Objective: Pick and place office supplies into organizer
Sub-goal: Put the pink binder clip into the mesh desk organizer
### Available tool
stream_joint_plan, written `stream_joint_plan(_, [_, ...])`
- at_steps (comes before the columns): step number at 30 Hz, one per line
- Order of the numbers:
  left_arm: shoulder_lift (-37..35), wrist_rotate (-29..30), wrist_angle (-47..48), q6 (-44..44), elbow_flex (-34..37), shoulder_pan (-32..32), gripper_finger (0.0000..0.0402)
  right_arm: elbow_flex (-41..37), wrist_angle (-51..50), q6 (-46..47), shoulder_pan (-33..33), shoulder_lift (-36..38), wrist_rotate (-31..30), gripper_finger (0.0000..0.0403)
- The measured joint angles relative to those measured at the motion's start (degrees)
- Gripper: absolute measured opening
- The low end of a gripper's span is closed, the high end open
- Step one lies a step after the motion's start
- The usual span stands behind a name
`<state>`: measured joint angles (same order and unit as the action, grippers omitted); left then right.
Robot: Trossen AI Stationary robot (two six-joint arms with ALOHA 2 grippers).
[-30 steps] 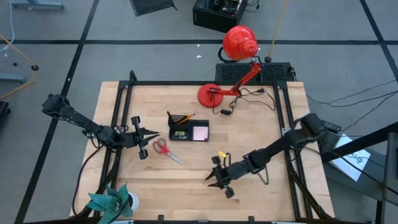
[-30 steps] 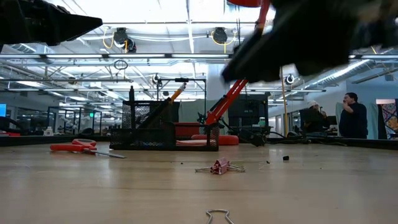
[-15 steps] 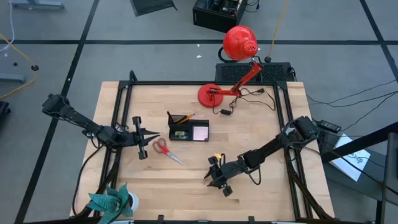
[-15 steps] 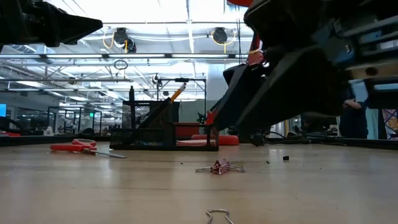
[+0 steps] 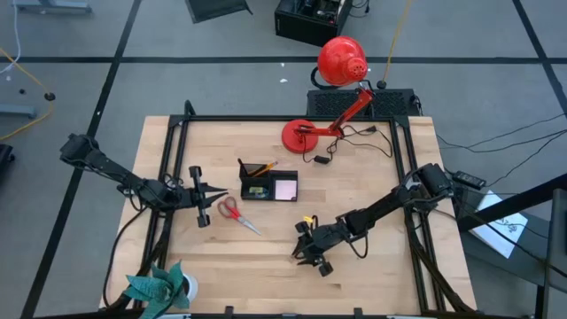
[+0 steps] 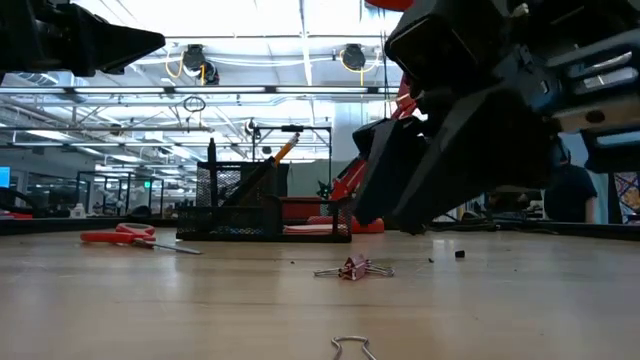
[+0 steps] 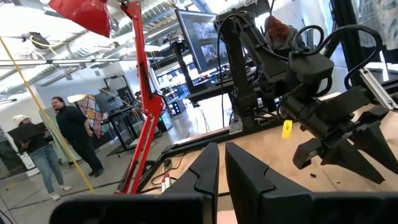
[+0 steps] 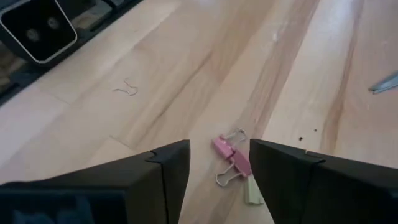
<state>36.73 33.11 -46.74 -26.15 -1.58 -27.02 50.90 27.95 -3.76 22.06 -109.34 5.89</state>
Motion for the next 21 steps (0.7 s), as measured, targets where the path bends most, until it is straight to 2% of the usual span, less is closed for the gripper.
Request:
stream_joint_plan(9, [0.00,0.00,0.00,1.11,0.00,0.00,0.0035,-0.03,1.78,-3.06,-1.11,0.00,-1.10,0.0155])
stream_joint_plan(14, [0.00,-0.01,-0.02,1.01,0.00,-0.01,0.0035,-0.03,1.89,-2.98,-2.83,-0.21,2.07,0.0155])
stream_joint_plan(21, [0.00,-0.01,0.00,0.96,0.00,0.01,0.0035,0.58,6.15,-1.29,-3.36,-6.55,4.91,0.0155])
